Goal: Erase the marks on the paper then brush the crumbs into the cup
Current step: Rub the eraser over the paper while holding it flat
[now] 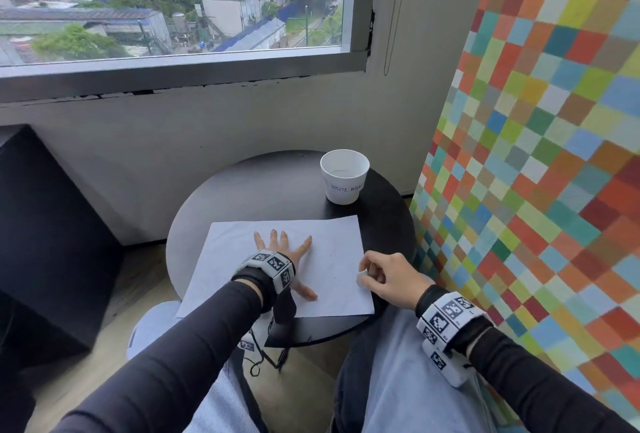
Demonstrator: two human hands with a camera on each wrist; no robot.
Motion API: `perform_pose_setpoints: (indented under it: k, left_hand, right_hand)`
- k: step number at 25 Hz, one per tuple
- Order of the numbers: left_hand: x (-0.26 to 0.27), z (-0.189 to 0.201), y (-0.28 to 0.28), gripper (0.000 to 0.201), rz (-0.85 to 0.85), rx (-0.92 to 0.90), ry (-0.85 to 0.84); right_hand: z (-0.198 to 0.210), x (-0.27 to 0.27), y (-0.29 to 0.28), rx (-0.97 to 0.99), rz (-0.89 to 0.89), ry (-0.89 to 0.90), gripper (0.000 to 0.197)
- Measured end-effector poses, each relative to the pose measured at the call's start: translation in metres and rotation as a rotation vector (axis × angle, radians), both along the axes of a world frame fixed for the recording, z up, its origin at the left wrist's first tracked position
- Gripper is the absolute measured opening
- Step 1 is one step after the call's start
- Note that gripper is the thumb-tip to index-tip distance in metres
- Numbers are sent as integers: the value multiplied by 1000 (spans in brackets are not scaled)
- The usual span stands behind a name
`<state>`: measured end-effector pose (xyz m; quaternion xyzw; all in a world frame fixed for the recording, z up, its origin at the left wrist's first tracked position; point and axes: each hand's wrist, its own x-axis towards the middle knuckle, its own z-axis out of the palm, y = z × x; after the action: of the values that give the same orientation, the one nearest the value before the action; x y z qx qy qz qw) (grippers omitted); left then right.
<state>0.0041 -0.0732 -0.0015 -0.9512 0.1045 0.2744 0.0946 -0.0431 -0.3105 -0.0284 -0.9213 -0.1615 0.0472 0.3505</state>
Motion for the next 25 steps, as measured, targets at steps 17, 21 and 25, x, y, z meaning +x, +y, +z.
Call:
perform_pose_setpoints:
  k: [17, 21, 25]
  left_hand:
    - [-9, 3, -30, 114, -163, -74, 182]
    - [-7, 3, -30, 114, -165, -63, 184]
    - [-8, 3, -31, 115, -170, -63, 175]
  right_hand:
    - [0, -15, 22, -103, 248, 35, 6]
    - [3, -4, 12, -66, 82, -7, 5]
    - [3, -13, 22, -89, 276, 28, 6]
